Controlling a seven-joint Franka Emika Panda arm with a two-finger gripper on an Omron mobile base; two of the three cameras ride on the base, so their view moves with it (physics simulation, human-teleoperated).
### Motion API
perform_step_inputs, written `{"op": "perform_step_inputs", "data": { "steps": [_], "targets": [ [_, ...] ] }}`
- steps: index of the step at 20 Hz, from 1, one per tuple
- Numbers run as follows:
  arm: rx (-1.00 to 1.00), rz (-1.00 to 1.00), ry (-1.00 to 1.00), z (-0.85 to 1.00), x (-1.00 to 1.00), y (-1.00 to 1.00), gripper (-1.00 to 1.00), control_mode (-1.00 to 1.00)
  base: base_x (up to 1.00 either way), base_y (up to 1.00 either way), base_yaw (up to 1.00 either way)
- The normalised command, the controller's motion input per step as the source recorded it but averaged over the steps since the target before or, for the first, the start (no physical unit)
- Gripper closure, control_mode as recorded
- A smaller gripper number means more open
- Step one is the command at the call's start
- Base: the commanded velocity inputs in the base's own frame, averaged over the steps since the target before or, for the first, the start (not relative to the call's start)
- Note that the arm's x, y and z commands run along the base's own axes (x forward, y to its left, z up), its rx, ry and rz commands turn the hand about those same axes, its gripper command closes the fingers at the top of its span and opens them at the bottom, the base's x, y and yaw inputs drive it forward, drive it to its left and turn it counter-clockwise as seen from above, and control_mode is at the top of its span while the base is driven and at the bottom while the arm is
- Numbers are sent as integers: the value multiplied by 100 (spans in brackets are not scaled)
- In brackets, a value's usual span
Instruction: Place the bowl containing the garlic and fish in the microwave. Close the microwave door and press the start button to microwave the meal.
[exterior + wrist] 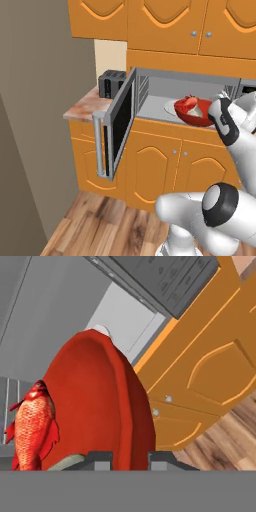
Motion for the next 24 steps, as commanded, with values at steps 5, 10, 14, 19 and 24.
{"op": "perform_step_inputs", "data": {
  "steps": [5, 10, 14, 19, 24],
  "targets": [
    [3, -6, -10, -20, 33, 0, 100, -100, 0, 0, 0],
    [0, -7, -2, -24, 47, 0, 100, -100, 0, 0, 0],
    [0, -8, 0, -12, 50, 0, 100, -100, 0, 0, 0],
    [0, -8, -3, -4, 43, -10, 100, -100, 0, 0, 0],
    [2, -6, 0, 0, 40, -24, 100, -100, 0, 0, 0]
  ]
}}
